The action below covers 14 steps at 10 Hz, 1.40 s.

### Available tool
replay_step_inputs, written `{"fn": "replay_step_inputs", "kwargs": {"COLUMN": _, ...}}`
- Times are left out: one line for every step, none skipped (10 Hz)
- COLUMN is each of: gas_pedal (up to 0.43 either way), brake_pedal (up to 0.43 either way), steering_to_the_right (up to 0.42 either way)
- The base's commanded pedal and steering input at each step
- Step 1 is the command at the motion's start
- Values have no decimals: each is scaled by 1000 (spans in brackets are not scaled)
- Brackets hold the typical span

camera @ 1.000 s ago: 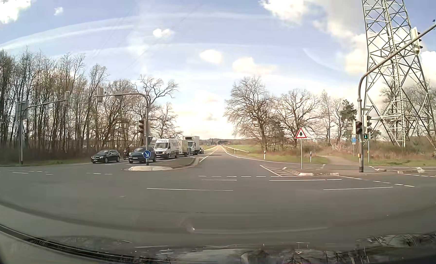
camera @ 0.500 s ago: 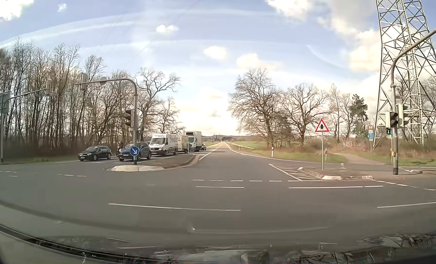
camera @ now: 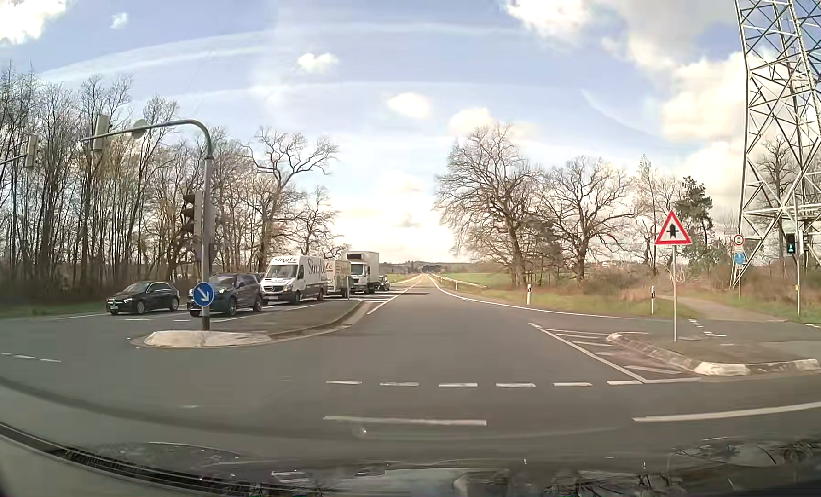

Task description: Follow the waypoints while adhering to traffic rules and regulations

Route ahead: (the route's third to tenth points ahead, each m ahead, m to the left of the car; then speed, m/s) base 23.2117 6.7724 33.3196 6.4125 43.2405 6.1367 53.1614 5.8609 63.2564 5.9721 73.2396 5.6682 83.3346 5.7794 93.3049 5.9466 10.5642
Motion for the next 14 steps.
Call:
{"fn": "replay_step_inputs", "kwargs": {"gas_pedal": 701, "brake_pedal": 0, "steering_to_the_right": -13}}
{"fn": "replay_step_inputs", "kwargs": {"gas_pedal": 701, "brake_pedal": 0, "steering_to_the_right": -12}}
{"fn": "replay_step_inputs", "kwargs": {"gas_pedal": 701, "brake_pedal": 0, "steering_to_the_right": -9}}
{"fn": "replay_step_inputs", "kwargs": {"gas_pedal": 701, "brake_pedal": 0, "steering_to_the_right": -8}}
{"fn": "replay_step_inputs", "kwargs": {"gas_pedal": 701, "brake_pedal": 0, "steering_to_the_right": -7}}
{"fn": "replay_step_inputs", "kwargs": {"gas_pedal": 701, "brake_pedal": 0, "steering_to_the_right": -6}}
{"fn": "replay_step_inputs", "kwargs": {"gas_pedal": 713, "brake_pedal": 0, "steering_to_the_right": -5}}
{"fn": "replay_step_inputs", "kwargs": {"gas_pedal": 713, "brake_pedal": 0, "steering_to_the_right": -5}}
{"fn": "replay_step_inputs", "kwargs": {"gas_pedal": 713, "brake_pedal": 0, "steering_to_the_right": -5}}
{"fn": "replay_step_inputs", "kwargs": {"gas_pedal": 713, "brake_pedal": 0, "steering_to_the_right": -6}}
{"fn": "replay_step_inputs", "kwargs": {"gas_pedal": 713, "brake_pedal": 0, "steering_to_the_right": -6}}
{"fn": "replay_step_inputs", "kwargs": {"gas_pedal": 713, "brake_pedal": 0, "steering_to_the_right": -6}}
{"fn": "replay_step_inputs", "kwargs": {"gas_pedal": 713, "brake_pedal": 0, "steering_to_the_right": -6}}
{"fn": "replay_step_inputs", "kwargs": {"gas_pedal": 713, "brake_pedal": 0, "steering_to_the_right": -6}}
